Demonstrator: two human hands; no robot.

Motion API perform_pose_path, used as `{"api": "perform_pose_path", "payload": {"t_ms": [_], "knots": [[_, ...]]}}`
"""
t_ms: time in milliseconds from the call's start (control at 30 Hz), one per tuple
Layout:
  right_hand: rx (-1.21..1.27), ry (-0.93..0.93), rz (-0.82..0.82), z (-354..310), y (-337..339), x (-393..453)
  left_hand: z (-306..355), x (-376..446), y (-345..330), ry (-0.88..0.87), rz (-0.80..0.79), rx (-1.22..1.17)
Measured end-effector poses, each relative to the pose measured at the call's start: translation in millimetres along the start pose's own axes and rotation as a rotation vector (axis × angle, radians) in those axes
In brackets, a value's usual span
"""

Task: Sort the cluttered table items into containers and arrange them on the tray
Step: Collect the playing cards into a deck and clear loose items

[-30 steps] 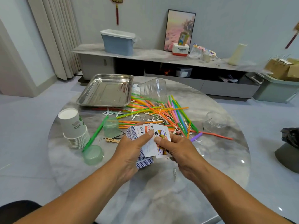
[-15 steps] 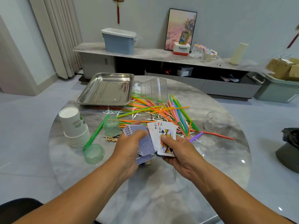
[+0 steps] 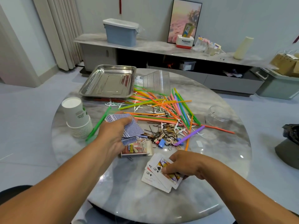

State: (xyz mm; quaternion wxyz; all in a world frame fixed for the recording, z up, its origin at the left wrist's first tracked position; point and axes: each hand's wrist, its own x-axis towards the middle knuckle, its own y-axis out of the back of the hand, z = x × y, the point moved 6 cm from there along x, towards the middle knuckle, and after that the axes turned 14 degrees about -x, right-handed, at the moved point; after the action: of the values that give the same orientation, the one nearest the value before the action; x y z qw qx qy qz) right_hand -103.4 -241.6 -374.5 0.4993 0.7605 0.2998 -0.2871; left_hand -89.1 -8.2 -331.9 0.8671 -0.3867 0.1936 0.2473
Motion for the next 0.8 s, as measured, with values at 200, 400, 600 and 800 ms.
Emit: {"api": "perform_pose_path", "payload": {"t_ms": [200,400,600,800], "knots": [[-0.109,-0.033,0.256,10.7,18.9,10.6,-10.8,-10.0,-6.0,0.135,-0.063,0.039],[-0.323,-0.115,0.390,15.3,25.7,8.9,-16.0,-10.6,1.9,0.147,-0.046,0.146],[-0.123,0.029,0.667,-0.4,34.7,-3.2,-28.0,-15.5,2.6,0.114,-0.107,0.254],[0.609,0.323,0.310,-33.8,17.7,-9.6,-45.6,-28.1,-9.6,0.161,-0.226,0.251]]}}
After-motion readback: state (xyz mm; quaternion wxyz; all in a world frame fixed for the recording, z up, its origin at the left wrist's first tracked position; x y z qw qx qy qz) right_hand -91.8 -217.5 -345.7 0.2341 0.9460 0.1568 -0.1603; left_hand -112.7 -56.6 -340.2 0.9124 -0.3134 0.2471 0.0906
